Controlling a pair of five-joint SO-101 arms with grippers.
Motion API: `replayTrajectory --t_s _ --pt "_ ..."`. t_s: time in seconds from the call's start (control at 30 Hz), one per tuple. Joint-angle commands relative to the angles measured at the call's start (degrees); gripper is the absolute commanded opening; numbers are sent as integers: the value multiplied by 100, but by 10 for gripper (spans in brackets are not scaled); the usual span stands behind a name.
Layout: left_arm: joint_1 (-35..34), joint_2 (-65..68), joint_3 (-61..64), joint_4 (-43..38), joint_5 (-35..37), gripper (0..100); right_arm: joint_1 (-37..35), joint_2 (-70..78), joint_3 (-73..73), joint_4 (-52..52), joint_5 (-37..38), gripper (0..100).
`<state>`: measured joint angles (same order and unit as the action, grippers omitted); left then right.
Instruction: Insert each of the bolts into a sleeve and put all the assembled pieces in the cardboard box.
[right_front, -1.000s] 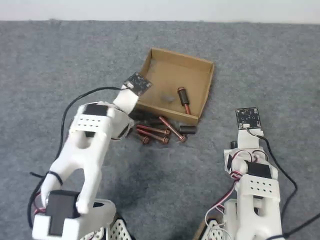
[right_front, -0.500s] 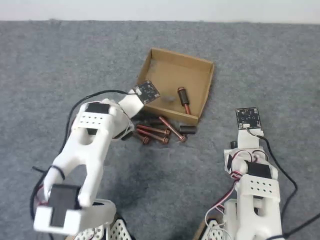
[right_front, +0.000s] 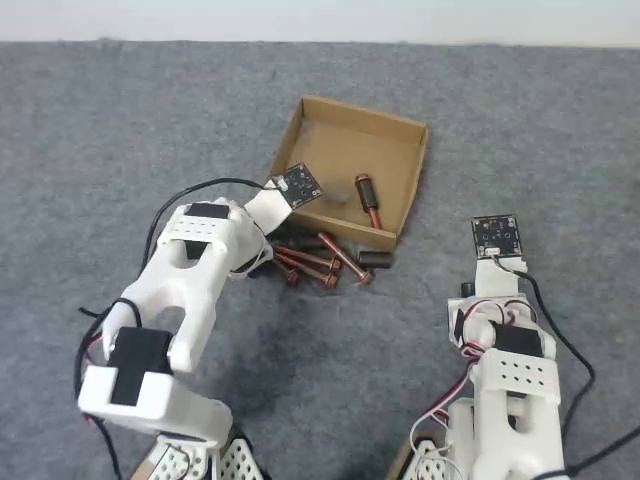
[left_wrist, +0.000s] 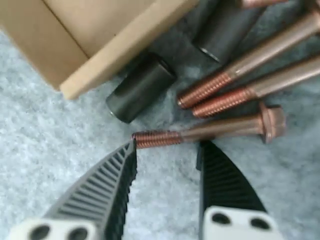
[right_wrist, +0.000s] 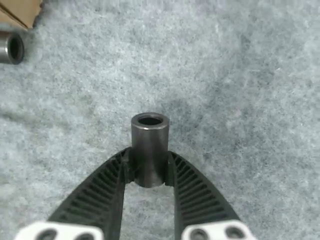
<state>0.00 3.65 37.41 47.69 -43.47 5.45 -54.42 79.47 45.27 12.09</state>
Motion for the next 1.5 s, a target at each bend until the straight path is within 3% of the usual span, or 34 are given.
replayTrajectory --t_s 0.0,0.5,0.67,0.97,1.2,1.33,1.47 --pt "79 158 -435 -229 -18 182 31 -171 -53 -92 105 9" --pt "615 352 -892 193 -26 182 31 -154 -62 -92 105 9" --pt "738 220 -927 765 -26 179 31 -154 -62 -110 105 9" --pt "1073 -782 -875 1547 -26 80 22 -136 -44 -215 105 9" --pt "1363 -563 -884 1503 0 76 22 -136 -35 -207 105 9" --pt "1345 -9 -769 782 378 13 22 -136 -26 -207 105 9" --pt "1310 457 -637 70 949 12 22 -136 -26 -207 105 9"
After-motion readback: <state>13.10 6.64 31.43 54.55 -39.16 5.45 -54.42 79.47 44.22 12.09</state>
